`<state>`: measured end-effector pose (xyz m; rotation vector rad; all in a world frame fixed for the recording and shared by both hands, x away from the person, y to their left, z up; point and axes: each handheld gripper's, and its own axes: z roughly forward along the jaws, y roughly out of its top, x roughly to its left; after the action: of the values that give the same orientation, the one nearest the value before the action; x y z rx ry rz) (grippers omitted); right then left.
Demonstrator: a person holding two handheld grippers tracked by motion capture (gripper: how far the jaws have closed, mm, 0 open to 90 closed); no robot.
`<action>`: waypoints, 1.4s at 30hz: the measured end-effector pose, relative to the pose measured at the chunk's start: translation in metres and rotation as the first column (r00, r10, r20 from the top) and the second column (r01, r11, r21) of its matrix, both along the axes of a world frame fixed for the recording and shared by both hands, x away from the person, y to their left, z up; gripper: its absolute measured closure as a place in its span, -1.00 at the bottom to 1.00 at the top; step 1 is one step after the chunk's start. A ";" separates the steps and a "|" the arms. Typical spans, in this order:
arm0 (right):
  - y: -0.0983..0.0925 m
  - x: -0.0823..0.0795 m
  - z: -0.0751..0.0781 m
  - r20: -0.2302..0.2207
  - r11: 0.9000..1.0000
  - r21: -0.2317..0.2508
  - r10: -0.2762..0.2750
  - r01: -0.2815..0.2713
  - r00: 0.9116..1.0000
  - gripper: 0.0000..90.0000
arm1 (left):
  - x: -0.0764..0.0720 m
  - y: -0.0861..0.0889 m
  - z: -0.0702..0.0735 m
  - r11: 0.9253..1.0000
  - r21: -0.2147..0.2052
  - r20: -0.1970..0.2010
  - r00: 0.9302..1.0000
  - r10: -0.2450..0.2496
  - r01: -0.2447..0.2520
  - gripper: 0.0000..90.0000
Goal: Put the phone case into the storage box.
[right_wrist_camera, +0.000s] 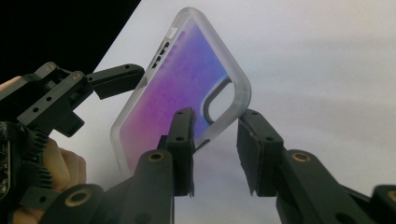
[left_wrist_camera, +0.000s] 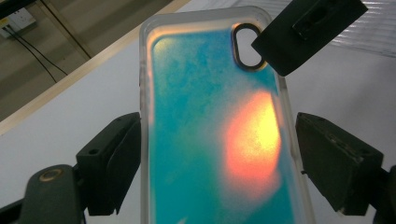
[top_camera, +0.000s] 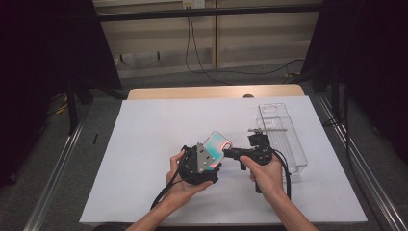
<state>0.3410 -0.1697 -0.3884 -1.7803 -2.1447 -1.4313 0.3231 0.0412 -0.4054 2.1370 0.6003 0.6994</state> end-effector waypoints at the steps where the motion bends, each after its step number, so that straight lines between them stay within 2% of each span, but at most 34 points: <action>1: 0.000 0.000 0.000 -0.002 1.000 0.000 -0.001 0.001 1.000 0.49 | 0.000 0.000 0.000 1.000 0.000 0.000 1.000 0.000 0.000 -0.62; 9: 0.001 0.003 -0.002 -0.023 1.000 0.018 -0.005 0.006 1.000 0.49 | -0.003 -0.002 0.000 1.000 -0.001 0.015 1.000 -0.007 0.007 -0.62; 12: 0.001 0.004 -0.003 -0.021 1.000 0.024 -0.019 0.020 1.000 0.55 | -0.003 -0.003 0.000 1.000 0.008 0.017 1.000 -0.008 0.008 -0.62; 19: -0.001 0.002 -0.001 -0.029 0.997 0.068 -0.025 0.027 0.999 0.69 | -0.002 -0.004 -0.003 1.000 0.023 0.034 0.999 0.004 -0.005 -0.62; 24: -0.002 0.001 0.000 -0.041 0.992 0.122 -0.023 0.028 0.999 0.78 | 0.000 -0.004 -0.004 1.000 0.026 0.037 0.999 0.010 -0.011 -0.62; 30: 0.000 -0.001 0.001 -0.020 0.991 0.134 -0.003 0.006 1.000 0.82 | 0.000 -0.003 -0.004 0.999 0.028 0.041 0.999 0.016 -0.017 -0.62; 34: -0.001 -0.001 0.002 -0.006 0.990 0.140 0.006 -0.005 1.000 0.83 | 0.000 -0.003 -0.003 1.000 0.014 0.044 0.999 0.014 -0.015 -0.63; 36: -0.001 -0.002 0.003 0.002 0.990 0.141 0.006 -0.006 1.000 0.83 | 0.002 -0.002 -0.003 1.000 0.003 0.030 0.999 0.013 -0.013 -0.64; 38: -0.002 -0.002 0.004 0.011 0.990 0.140 0.009 -0.010 1.000 0.85 | 0.005 -0.001 -0.003 1.000 -0.026 -0.014 1.000 -0.006 0.006 -0.66; 39: -0.002 -0.002 0.004 0.011 0.990 0.138 0.013 -0.014 1.000 0.86 | 0.006 -0.001 -0.003 1.000 -0.026 -0.030 0.999 -0.012 0.011 -0.65; 42: -0.001 -0.002 0.004 0.018 0.991 0.135 0.020 -0.023 1.000 0.87 | 0.008 0.000 -0.003 0.999 -0.050 -0.046 0.999 0.001 -0.004 -0.80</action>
<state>0.3391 -0.1708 -0.3843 -1.6998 -2.0140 -1.5503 0.3306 0.0417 -0.4087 2.1107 0.6386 0.6317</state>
